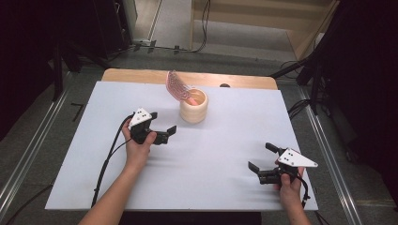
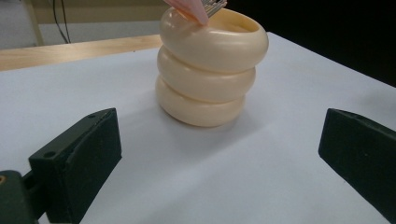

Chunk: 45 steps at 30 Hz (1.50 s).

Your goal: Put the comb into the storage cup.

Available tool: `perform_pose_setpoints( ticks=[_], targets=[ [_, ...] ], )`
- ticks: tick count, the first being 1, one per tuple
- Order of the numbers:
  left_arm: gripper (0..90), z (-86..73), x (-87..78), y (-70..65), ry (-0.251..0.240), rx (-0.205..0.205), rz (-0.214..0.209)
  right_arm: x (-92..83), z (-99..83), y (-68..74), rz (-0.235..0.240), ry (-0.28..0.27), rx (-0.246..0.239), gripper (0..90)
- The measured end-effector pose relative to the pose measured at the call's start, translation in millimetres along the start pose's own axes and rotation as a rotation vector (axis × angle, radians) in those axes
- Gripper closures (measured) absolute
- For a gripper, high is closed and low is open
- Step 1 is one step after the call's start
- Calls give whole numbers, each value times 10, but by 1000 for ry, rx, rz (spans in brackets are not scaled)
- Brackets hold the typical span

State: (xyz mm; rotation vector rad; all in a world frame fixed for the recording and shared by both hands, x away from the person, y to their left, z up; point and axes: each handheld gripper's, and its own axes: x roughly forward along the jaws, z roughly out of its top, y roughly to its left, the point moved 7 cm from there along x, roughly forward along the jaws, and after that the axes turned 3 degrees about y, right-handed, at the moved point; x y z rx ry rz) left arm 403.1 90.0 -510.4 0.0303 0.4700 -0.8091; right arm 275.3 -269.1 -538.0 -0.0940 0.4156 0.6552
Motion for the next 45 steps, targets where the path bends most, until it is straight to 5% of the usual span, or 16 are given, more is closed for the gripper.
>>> perform_pose_setpoints(
  ticks=[25, 45],
  targets=[
    [0, -314, -612, 136, -35, -13, 62, 17, -6, 6, -10, 10, -1, 0],
    [0, -431, -915, 230, -34, -15, 100, 25, -9, 6, -14, 14, -5, 0]
  ],
)
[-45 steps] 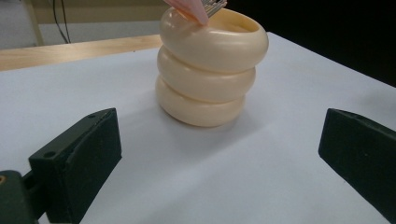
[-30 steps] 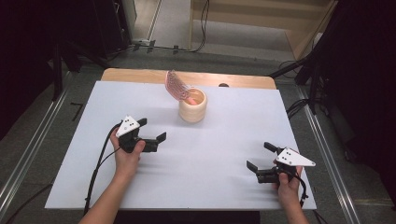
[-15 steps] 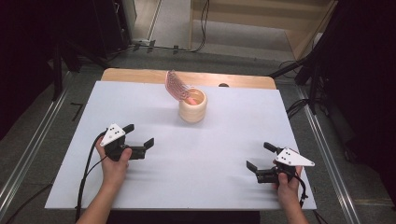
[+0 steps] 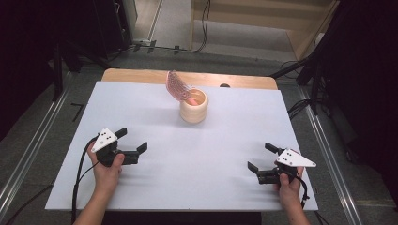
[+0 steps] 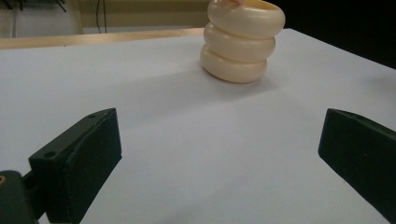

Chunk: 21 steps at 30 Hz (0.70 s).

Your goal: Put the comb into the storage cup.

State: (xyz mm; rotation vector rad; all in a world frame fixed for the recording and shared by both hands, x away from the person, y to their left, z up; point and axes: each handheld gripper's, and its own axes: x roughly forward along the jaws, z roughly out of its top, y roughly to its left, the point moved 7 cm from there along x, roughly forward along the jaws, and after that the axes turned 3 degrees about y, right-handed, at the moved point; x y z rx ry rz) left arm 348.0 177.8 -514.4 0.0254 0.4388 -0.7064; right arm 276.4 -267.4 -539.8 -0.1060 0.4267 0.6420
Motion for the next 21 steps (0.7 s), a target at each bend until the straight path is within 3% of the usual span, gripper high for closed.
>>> perform_pose_setpoints(
  ticks=[21],
  targets=[
    [0, -93, -275, 237, 5, -3, 51, 3, -5, -3, -2, 4, 1, 0]
  ],
)
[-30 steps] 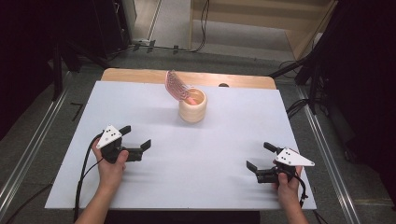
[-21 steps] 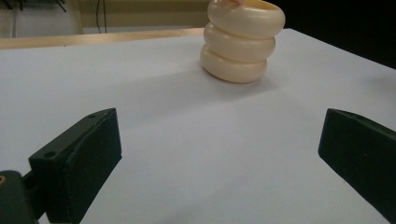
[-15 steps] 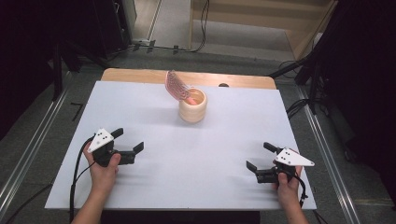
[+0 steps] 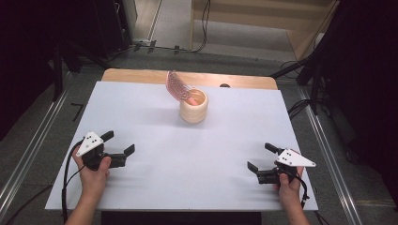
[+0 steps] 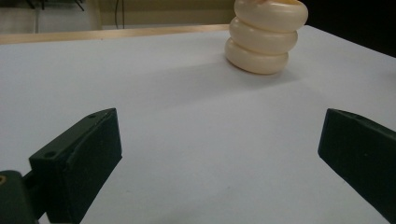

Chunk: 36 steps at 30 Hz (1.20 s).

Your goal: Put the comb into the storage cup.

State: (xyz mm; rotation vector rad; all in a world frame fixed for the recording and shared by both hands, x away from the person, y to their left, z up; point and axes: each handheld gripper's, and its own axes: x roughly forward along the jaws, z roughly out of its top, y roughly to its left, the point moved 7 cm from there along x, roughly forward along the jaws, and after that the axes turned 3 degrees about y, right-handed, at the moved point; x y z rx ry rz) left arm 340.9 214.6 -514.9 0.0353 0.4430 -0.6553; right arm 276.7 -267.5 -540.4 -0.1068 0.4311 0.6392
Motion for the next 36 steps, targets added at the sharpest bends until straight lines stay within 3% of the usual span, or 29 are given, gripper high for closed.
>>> perform_pose_setpoints(
  ticks=[10, 15, 30, 36],
  targets=[
    [0, -25, -117, 135, -5, 10, 33, 3, -2, -4, -4, 1, 3, 0],
    [5, -14, -165, 215, -32, 2, 54, 9, -4, -4, -9, 5, 4, 0],
    [4, -27, -155, 183, -57, -8, 27, 18, -8, -10, -18, 9, 5, 0],
    [3, -33, -156, 165, -58, 10, 14, 22, -7, -6, -16, 9, 3, 0]
  ],
)
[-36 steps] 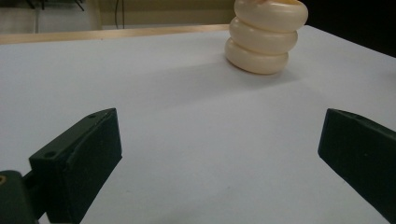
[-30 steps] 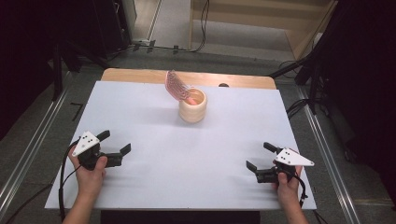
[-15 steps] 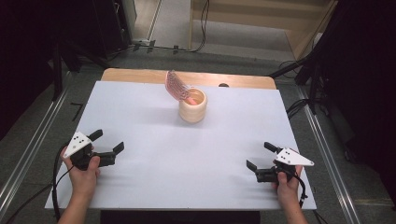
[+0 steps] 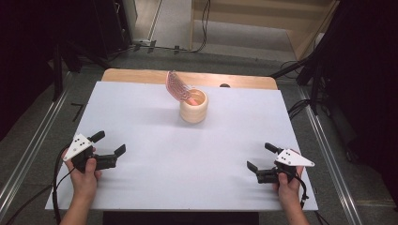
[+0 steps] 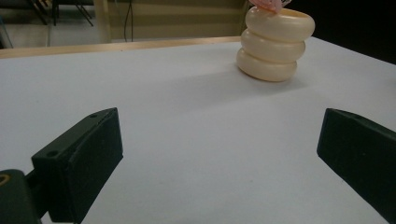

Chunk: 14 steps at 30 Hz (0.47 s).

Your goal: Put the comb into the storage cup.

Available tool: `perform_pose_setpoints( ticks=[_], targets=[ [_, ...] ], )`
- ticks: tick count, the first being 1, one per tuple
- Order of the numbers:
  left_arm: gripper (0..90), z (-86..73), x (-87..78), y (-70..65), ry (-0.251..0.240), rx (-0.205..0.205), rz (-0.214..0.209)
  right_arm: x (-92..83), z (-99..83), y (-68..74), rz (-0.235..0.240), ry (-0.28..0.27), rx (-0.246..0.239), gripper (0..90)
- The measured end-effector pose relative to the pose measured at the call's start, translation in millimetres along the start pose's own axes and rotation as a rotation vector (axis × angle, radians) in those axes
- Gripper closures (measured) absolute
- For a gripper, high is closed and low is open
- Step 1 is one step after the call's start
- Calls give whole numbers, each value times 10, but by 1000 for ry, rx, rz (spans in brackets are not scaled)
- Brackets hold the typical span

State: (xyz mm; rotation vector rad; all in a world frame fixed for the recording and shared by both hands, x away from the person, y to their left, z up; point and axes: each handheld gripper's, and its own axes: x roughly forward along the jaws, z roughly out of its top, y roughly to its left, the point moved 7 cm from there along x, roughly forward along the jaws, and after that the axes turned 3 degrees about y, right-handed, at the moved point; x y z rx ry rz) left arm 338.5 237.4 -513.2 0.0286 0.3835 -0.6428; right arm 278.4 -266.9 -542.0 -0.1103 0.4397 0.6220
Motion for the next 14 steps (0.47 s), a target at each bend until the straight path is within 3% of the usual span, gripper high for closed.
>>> perform_pose_setpoints(
  ticks=[14],
  targets=[
    [3, -7, 15, 0, 3, 0, -2, 5, -5, 3, -2, 5, -2, 0]
  ],
)
